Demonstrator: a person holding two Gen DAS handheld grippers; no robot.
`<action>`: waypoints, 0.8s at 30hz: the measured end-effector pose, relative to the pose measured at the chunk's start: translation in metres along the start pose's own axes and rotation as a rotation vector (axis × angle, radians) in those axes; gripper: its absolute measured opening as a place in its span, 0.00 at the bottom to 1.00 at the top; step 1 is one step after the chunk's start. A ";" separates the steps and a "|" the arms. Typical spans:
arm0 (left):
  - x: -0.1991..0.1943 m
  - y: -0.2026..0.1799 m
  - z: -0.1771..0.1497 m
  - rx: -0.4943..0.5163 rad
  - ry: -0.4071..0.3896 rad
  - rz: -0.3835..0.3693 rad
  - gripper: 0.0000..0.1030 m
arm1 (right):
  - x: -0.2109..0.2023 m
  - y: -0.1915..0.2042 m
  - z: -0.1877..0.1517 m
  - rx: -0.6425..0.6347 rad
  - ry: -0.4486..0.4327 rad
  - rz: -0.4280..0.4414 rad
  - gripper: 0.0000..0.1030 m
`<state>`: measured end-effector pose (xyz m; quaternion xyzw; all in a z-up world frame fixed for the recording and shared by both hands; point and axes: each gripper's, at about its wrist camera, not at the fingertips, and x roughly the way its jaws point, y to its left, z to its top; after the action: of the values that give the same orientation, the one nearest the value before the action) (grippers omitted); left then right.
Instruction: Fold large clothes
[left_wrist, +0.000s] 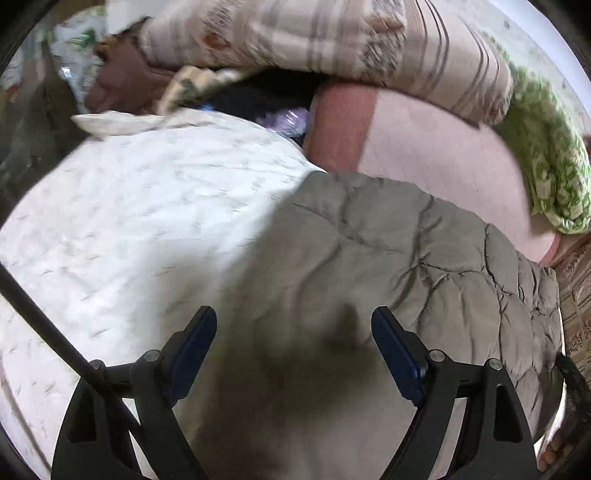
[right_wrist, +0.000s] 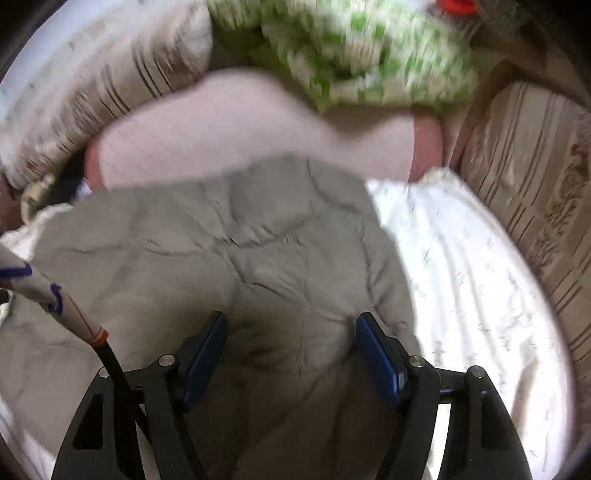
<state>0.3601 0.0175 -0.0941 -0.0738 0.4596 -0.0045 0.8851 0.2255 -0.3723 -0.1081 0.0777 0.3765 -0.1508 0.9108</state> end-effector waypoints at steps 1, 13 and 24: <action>0.000 0.010 -0.008 -0.014 0.008 0.007 0.83 | -0.012 -0.005 -0.005 0.016 -0.014 0.022 0.74; 0.002 0.050 -0.019 -0.116 0.110 -0.037 0.84 | 0.001 -0.033 -0.034 0.129 0.128 0.083 0.76; -0.102 0.062 -0.094 0.023 0.010 0.164 0.84 | -0.089 -0.076 -0.113 0.234 0.146 0.120 0.77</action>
<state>0.2211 0.0747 -0.0722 -0.0256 0.4686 0.0624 0.8809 0.0658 -0.3958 -0.1267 0.2163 0.4162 -0.1330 0.8731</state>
